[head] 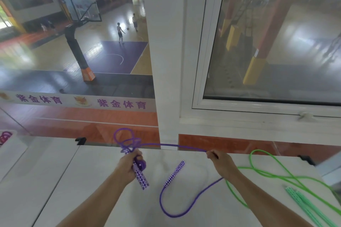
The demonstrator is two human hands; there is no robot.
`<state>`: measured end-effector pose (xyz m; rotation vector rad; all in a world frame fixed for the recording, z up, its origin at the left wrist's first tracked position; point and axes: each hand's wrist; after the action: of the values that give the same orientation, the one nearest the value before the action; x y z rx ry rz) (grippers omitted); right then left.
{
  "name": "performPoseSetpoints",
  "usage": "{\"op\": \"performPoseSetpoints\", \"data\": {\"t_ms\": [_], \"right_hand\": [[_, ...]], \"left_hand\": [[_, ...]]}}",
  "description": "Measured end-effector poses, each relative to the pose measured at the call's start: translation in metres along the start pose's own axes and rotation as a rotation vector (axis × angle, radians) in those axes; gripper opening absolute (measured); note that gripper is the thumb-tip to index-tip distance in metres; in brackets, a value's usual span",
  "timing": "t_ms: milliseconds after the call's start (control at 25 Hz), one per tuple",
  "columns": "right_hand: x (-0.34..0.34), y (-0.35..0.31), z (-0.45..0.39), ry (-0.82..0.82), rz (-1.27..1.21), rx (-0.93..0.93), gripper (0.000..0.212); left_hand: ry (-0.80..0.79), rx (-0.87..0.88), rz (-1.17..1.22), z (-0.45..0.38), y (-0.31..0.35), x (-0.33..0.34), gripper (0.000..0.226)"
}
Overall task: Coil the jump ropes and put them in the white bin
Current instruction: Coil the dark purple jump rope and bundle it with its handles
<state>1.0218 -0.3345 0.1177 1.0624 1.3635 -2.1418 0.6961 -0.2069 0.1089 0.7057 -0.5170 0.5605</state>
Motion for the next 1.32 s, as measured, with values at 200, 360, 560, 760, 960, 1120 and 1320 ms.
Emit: {"op": "performPoseSetpoints", "data": {"t_ms": [200, 360, 560, 760, 960, 1120, 1320], "right_hand": [[0.031, -0.025, 0.022, -0.173, -0.194, 0.064, 0.027], [0.055, -0.075, 0.042, -0.375, -0.264, -0.074, 0.027], [0.058, -0.087, 0.044, -0.328, -0.118, -0.235, 0.026], [0.060, -0.083, 0.049, -0.302, -0.058, -0.291, 0.027], [0.055, -0.072, 0.042, -0.400, 0.033, -0.255, 0.026], [0.037, -0.051, 0.042, -0.468, 0.083, -0.243, 0.025], [0.022, -0.056, 0.034, -0.456, 0.138, -0.340, 0.019]], "left_hand": [[-0.012, -0.017, 0.000, 0.000, -0.006, 0.010, 0.028], [-0.108, -0.108, -0.288, 0.024, -0.056, 0.032, 0.024], [-0.088, -0.003, -0.472, 0.030, -0.078, 0.040, 0.024], [-0.013, -0.239, -0.405, 0.032, -0.074, 0.038, 0.022], [0.055, -0.125, -0.288, 0.021, -0.062, 0.038, 0.013], [0.038, 0.039, 0.021, 0.001, -0.016, 0.030, 0.024], [-0.064, -0.076, -0.316, 0.007, -0.008, 0.017, 0.022]]}}
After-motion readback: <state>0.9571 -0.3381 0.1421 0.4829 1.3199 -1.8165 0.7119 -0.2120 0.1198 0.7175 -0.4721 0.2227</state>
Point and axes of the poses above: each hand's wrist, its own z-axis away from the middle knuckle, its own x-axis out of the palm, y = z × x, and after that the axes turned 9 degrees about z, right-handed
